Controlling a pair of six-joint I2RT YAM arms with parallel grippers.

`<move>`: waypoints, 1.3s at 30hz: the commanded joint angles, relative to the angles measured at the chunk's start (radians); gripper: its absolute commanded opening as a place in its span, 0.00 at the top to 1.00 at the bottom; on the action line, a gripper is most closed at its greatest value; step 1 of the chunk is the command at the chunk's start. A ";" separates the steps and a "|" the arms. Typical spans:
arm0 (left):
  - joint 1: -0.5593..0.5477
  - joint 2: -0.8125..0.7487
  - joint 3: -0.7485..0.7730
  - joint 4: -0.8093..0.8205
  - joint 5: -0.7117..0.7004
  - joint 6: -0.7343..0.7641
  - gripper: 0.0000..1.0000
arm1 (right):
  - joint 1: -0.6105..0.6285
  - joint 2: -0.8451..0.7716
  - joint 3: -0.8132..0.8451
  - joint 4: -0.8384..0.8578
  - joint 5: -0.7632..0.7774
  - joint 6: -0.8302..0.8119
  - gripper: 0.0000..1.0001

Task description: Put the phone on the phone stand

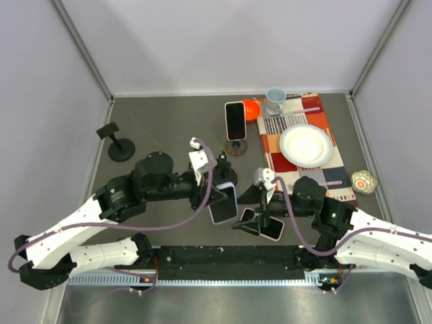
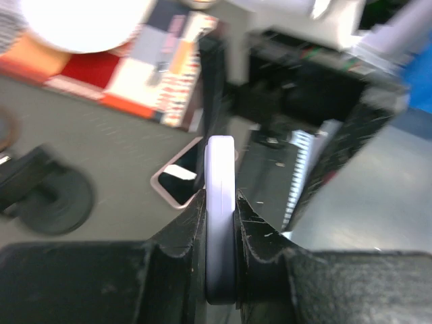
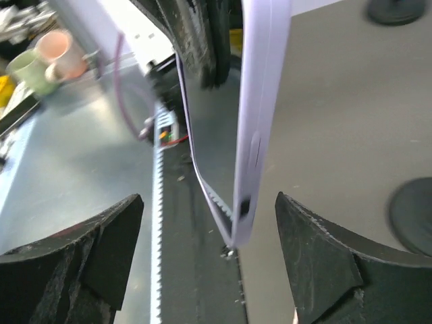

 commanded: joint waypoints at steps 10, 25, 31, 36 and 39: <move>-0.001 -0.350 0.054 -0.094 -0.837 -0.042 1.00 | -0.006 0.027 0.024 -0.052 0.957 0.203 0.17; -0.001 -0.395 -0.013 -0.131 -0.895 -0.079 1.00 | 0.021 0.495 0.285 0.049 1.076 0.267 0.60; -0.001 -0.413 -0.041 -0.122 -0.880 -0.096 1.00 | 0.018 0.558 0.316 0.078 1.085 0.250 0.61; -0.001 -0.415 -0.062 -0.099 -0.800 -0.090 1.00 | 0.020 0.603 0.331 0.072 1.134 0.220 0.64; -0.001 -0.406 -0.078 -0.067 -0.684 -0.045 1.00 | 0.020 0.612 0.323 0.086 1.131 0.186 0.81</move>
